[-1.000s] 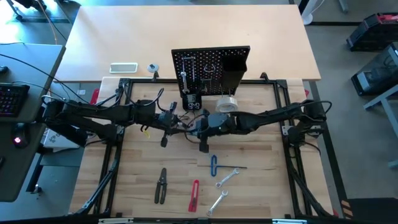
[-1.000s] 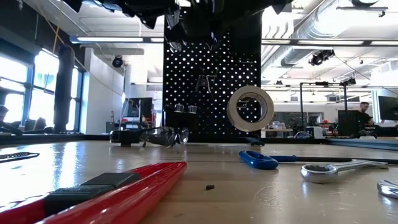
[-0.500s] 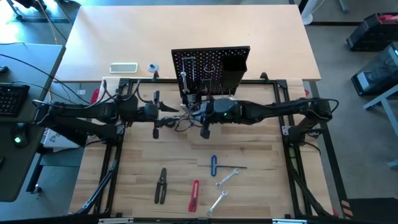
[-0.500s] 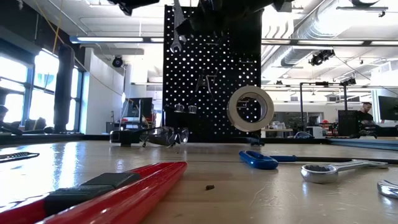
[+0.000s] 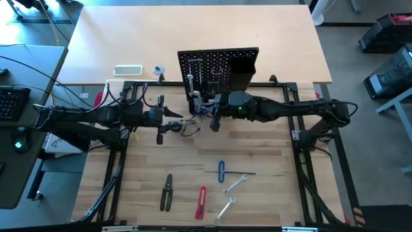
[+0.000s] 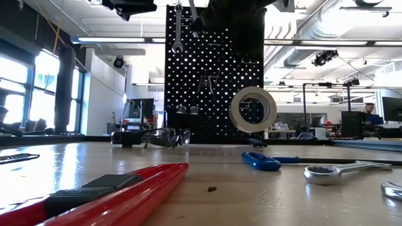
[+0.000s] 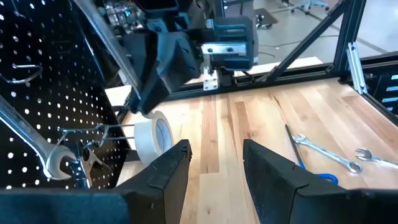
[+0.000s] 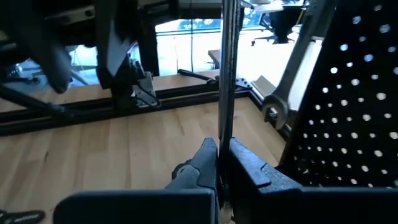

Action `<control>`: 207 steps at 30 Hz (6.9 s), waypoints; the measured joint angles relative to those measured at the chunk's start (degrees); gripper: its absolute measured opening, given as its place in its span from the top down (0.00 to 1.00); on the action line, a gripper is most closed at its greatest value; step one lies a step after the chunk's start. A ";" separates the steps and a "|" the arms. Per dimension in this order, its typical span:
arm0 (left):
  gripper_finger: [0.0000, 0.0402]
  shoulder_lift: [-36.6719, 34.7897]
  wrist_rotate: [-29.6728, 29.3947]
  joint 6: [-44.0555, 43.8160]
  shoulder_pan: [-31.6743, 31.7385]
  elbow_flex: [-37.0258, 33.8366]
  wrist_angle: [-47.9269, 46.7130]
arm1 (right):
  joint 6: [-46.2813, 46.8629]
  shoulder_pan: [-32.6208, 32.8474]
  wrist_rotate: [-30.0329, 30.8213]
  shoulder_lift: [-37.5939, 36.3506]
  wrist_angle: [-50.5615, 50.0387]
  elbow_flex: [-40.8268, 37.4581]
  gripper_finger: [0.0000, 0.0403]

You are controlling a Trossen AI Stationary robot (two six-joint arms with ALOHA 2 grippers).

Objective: Hang tools onto peg board
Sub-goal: Hang the top left wrench on the pegboard

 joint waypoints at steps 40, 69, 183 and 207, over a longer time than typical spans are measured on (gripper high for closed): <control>0.64 0.55 -0.04 -1.02 -0.09 0.00 -2.51 | 2.86 -0.93 2.41 -1.05 -1.62 0.00 0.98; 0.64 16.35 1.60 -1.16 -2.93 -0.02 31.54 | -2.31 10.37 6.85 -2.69 -0.98 0.00 0.98; 1.00 24.87 6.24 -10.11 15.13 5.09 31.32 | -1.86 17.06 10.93 -2.56 -16.05 0.00 0.57; 1.00 29.59 5.59 -12.67 15.73 10.45 27.81 | -2.91 17.02 10.88 -2.60 -14.87 0.00 0.57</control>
